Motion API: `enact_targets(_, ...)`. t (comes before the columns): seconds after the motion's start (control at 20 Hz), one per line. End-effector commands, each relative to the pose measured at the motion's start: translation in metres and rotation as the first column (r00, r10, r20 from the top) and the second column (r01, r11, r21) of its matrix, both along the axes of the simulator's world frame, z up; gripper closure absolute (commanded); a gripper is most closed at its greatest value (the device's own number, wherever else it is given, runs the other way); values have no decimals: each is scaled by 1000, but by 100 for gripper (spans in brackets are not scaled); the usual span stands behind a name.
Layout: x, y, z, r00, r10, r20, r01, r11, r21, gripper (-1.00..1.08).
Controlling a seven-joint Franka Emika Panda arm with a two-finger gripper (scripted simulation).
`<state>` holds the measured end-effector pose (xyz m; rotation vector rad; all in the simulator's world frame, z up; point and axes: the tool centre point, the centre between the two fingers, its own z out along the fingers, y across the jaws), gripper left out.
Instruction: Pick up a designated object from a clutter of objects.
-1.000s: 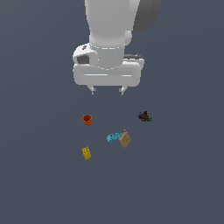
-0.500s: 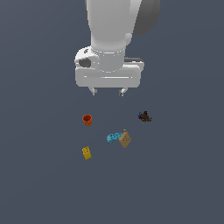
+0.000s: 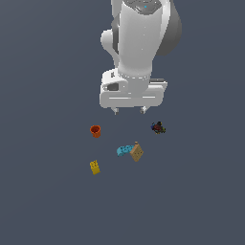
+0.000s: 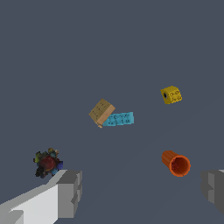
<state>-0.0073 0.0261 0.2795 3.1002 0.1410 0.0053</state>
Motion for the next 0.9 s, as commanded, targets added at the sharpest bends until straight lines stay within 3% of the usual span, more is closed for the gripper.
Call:
enact_targets(0.0,-3,17,-19,999,36,-1,-36,999,-3,-92)
enact_targets(0.35,-23,77,-86,985,170,-3,-170,985,-4,-92)
enact_targets(0.85,-77,151,-166,938,347,-5,-347,938,17,-92)
